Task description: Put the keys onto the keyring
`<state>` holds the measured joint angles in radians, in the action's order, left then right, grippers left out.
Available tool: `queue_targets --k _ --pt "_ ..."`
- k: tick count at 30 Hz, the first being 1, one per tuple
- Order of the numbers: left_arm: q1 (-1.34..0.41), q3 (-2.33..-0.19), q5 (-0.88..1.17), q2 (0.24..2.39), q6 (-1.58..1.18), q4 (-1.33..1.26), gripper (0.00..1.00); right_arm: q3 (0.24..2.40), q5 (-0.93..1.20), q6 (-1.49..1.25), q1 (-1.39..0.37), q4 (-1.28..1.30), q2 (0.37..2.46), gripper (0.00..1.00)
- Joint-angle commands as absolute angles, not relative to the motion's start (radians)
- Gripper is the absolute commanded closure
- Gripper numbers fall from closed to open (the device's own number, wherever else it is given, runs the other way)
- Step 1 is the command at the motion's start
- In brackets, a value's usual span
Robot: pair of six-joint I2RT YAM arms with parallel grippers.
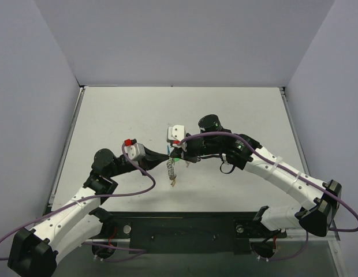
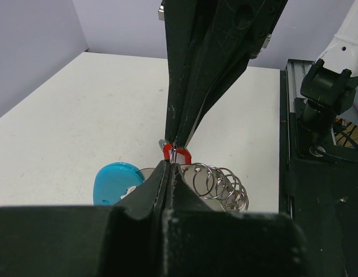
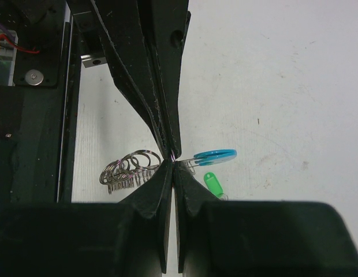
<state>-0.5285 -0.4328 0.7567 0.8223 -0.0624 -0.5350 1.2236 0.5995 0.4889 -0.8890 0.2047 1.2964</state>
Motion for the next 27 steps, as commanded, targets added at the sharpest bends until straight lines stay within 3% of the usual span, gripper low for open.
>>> queue_targets --k 1,27 --pt "-0.537 -0.474 0.770 0.822 -0.049 -0.595 1.00 1.224 0.666 0.468 -0.900 0.132 1.284 1.00" --pt "-0.540 -0.479 0.767 0.822 -0.041 -0.584 1.00 1.235 0.666 0.472 -0.910 0.146 1.296 1.00"
